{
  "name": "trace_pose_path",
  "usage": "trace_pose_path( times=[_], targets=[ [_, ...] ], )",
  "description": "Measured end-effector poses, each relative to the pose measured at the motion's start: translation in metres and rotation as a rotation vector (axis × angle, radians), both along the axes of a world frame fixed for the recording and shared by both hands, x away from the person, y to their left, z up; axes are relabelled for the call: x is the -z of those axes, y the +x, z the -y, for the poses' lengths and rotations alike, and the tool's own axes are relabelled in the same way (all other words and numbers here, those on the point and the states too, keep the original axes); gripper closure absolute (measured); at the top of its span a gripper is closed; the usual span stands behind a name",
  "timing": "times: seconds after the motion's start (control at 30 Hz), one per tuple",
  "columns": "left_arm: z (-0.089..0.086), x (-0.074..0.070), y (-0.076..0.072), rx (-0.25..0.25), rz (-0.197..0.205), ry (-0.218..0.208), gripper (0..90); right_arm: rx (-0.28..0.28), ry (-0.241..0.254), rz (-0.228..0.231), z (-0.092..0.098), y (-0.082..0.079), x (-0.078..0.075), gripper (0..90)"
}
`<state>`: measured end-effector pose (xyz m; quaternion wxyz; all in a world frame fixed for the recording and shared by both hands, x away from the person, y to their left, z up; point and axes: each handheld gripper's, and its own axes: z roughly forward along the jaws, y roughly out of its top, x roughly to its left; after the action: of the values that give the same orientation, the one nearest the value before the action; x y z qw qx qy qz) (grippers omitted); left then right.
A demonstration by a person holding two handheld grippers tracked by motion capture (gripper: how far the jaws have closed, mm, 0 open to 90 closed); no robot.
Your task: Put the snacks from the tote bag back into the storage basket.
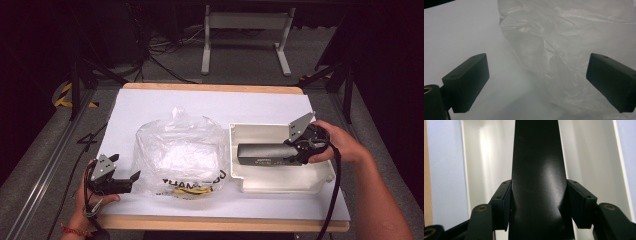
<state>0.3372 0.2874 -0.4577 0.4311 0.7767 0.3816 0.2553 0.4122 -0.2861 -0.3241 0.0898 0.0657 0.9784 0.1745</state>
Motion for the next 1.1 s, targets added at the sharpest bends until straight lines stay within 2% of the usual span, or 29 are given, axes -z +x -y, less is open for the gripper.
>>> trace_pose_path(
  times=[0.2,0.6,0.67,0.83,1.0,1.03,1.1],
  targets=[
    [0.000,0.000,-0.003,0.000,0.018,0.003,5.5,-0.009,-0.033,-0.016,-0.002,0.002,0.006,42.8],
    [0.000,0.000,-0.003,0.000,0.017,0.008,5.5,0.003,-0.031,-0.037,0.002,0.006,0.012,42.7],
    [0.000,0.000,-0.003,0.001,0.016,0.009,5.5,0.004,-0.043,-0.041,0.002,0.006,0.014,42.7],
    [0.001,0.000,-0.003,-0.007,0.012,0.009,5.5,0.013,-0.110,-0.063,0.002,0.009,0.021,42.6],
    [0.000,0.000,-0.003,-0.005,0.016,0.009,5.5,0.014,-0.159,-0.055,0.000,0.012,0.026,42.5],
    [0.000,0.000,-0.003,-0.006,0.015,0.009,5.5,0.028,-0.168,-0.054,-0.001,0.012,0.028,42.5],
    [0.000,0.000,-0.003,-0.007,0.015,0.009,5.5,0.016,-0.175,-0.050,-0.001,0.013,0.029,42.5]
  ],
)
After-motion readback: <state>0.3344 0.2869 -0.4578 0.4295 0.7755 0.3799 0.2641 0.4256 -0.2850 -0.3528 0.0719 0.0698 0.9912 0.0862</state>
